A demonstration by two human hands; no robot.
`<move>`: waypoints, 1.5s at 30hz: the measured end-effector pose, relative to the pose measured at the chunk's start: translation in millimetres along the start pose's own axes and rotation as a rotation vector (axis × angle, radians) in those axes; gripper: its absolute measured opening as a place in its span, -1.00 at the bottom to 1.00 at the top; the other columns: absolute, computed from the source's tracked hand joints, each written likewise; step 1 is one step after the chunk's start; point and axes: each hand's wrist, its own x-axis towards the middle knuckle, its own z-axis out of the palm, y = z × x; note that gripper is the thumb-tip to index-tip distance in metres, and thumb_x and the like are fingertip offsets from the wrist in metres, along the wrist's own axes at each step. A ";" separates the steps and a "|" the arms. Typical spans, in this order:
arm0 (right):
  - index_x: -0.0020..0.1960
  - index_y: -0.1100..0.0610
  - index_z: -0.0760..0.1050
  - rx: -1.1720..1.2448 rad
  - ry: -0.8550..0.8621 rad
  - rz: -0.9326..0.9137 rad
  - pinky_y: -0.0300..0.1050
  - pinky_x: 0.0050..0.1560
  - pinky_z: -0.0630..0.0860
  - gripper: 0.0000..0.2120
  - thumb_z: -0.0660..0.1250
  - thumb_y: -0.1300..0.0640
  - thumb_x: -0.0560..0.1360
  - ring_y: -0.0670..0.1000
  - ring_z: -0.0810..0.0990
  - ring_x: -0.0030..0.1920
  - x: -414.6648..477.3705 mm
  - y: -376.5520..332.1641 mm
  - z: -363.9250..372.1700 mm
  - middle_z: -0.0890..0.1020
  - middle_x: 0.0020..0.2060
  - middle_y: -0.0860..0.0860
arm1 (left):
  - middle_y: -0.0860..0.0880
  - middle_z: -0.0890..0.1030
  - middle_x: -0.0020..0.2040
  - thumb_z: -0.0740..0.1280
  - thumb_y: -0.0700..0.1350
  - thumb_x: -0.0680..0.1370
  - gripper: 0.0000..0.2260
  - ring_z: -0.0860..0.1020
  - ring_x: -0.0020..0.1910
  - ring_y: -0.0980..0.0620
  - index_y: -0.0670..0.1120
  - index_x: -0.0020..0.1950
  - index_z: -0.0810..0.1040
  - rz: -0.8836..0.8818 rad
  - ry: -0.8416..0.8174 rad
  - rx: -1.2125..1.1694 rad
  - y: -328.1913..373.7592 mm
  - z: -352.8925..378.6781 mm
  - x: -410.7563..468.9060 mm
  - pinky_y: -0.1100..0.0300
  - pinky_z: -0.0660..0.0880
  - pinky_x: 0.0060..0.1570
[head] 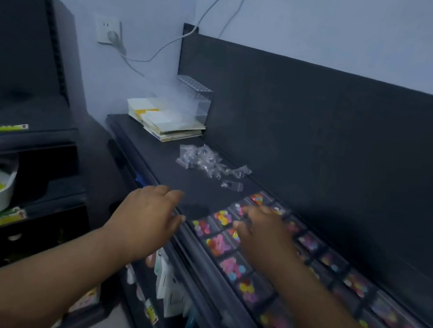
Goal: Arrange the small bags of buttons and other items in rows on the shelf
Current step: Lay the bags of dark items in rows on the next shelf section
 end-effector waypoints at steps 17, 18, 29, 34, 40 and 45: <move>0.01 0.14 0.53 -0.005 -0.001 0.430 -0.10 -0.09 0.45 -0.74 0.21 -0.03 0.54 0.10 0.53 -0.03 163.9 39.9 55.0 0.53 -0.01 0.09 | -0.11 0.57 0.10 0.24 0.03 0.56 -0.70 0.52 0.12 -0.12 -0.09 0.21 0.50 0.205 -0.161 -0.213 -38.7 97.1 226.3 0.07 0.47 0.06; 0.01 0.14 0.53 -0.016 -0.005 0.462 -0.08 -0.07 0.46 -0.74 0.21 -0.03 0.54 0.11 0.54 -0.01 172.3 39.4 58.6 0.54 0.00 0.11 | -0.11 0.57 0.11 0.24 0.04 0.56 -0.70 0.53 0.12 -0.12 -0.08 0.21 0.51 0.223 -0.182 -0.226 -40.9 103.8 241.8 0.07 0.47 0.06; 0.05 0.14 0.51 -0.163 -0.101 0.753 -0.07 0.02 0.45 -0.68 0.20 -0.10 0.53 0.18 0.53 0.10 227.7 37.8 96.9 0.56 0.07 0.15 | -0.13 0.60 -0.01 0.25 0.06 0.53 -0.76 0.54 0.01 -0.14 -0.10 -0.04 0.55 0.384 -0.301 -0.289 -38.6 182.7 358.5 0.12 0.41 -0.10; 0.06 0.12 0.48 -0.197 -0.123 0.820 -0.07 0.05 0.42 -0.73 0.24 -0.05 0.50 0.18 0.50 0.13 239.4 39.8 106.7 0.57 0.09 0.13 | -0.14 0.57 0.08 0.25 0.08 0.53 -0.72 0.51 0.09 -0.16 -0.07 0.07 0.57 0.385 -0.361 -0.292 -28.1 213.4 380.5 0.05 0.48 0.05; 0.12 0.14 0.46 -0.181 -0.183 0.861 -0.04 0.10 0.38 -0.74 0.22 0.01 0.53 0.18 0.49 0.16 248.0 39.3 111.4 0.53 0.14 0.14 | -0.10 0.56 -0.01 0.37 0.01 0.48 -0.84 0.54 0.01 -0.13 -0.06 -0.09 0.62 0.340 -0.380 -0.438 -16.2 223.1 384.0 0.14 0.46 -0.06; -0.08 0.10 0.47 0.087 -0.006 0.887 -0.15 -0.09 0.39 -0.93 0.23 0.12 0.51 0.12 0.55 0.00 241.4 37.9 104.0 0.60 -0.05 0.10 | 0.01 0.58 -0.27 0.40 -0.10 0.47 -0.81 0.57 -0.20 -0.03 0.00 -0.30 0.45 0.178 -0.527 -0.792 -17.0 220.2 384.4 0.12 0.46 -0.16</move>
